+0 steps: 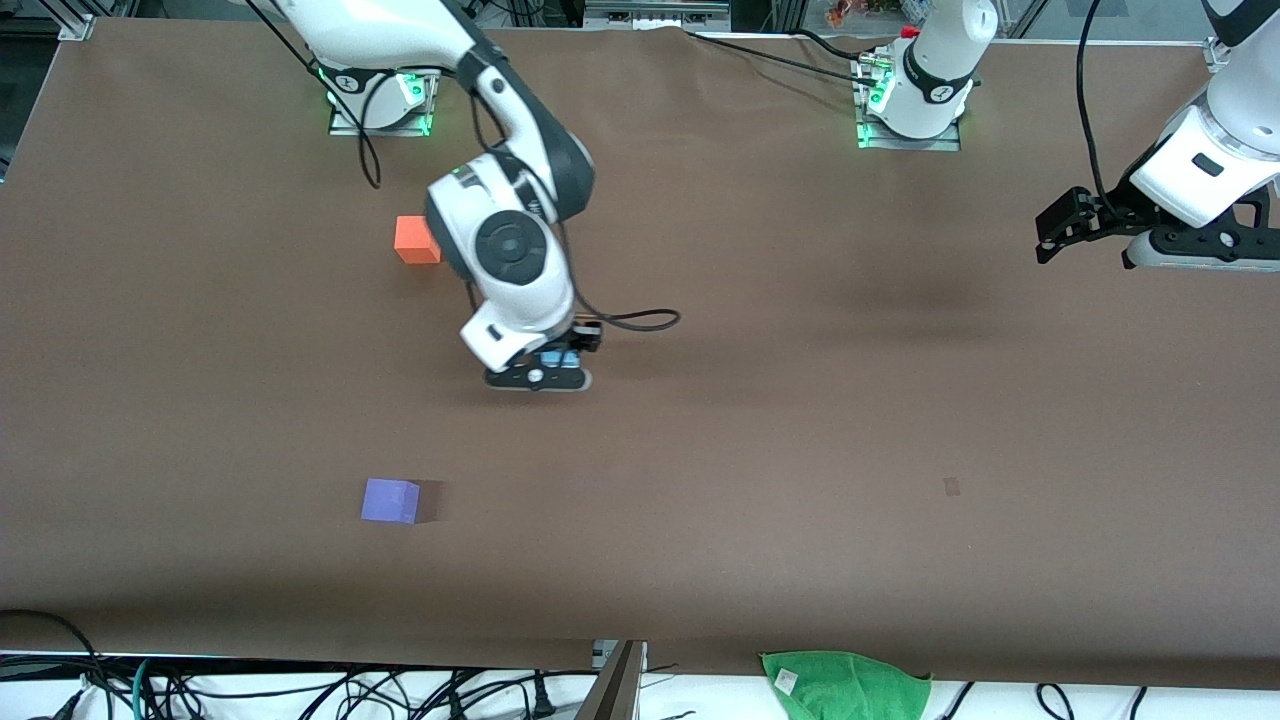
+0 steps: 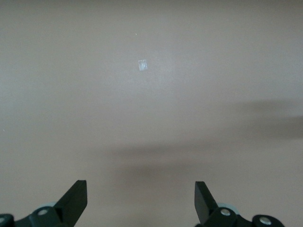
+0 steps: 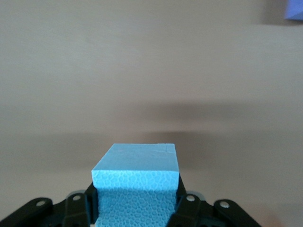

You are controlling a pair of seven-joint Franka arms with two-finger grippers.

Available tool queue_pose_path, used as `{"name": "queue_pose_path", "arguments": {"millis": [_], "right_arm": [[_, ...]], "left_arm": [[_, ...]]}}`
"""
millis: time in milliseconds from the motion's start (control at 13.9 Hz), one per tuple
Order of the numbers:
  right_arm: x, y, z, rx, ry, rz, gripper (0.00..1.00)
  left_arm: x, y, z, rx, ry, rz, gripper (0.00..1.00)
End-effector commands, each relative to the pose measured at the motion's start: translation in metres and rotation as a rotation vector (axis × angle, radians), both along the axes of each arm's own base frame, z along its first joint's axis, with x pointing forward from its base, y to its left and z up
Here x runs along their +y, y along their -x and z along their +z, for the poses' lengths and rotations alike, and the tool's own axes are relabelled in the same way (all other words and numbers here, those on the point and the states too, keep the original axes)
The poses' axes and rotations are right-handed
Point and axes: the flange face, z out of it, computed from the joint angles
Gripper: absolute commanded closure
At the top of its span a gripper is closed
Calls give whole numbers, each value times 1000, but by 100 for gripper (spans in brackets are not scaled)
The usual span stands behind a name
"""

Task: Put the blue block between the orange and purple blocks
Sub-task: 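Carry the light blue block with the right gripper toward the orange block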

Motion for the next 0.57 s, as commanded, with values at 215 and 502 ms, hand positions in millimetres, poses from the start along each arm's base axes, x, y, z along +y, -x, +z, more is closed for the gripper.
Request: {"name": "queue_pose_path", "arguments": {"millis": [215, 502], "right_arm": [[-132, -38, 15, 129, 13, 43, 66], [-210, -49, -5, 160, -3, 10, 66]], "left_arm": [[-1, 1, 5, 3, -18, -18, 0], [-1, 1, 4, 4, -19, -21, 0]]}}
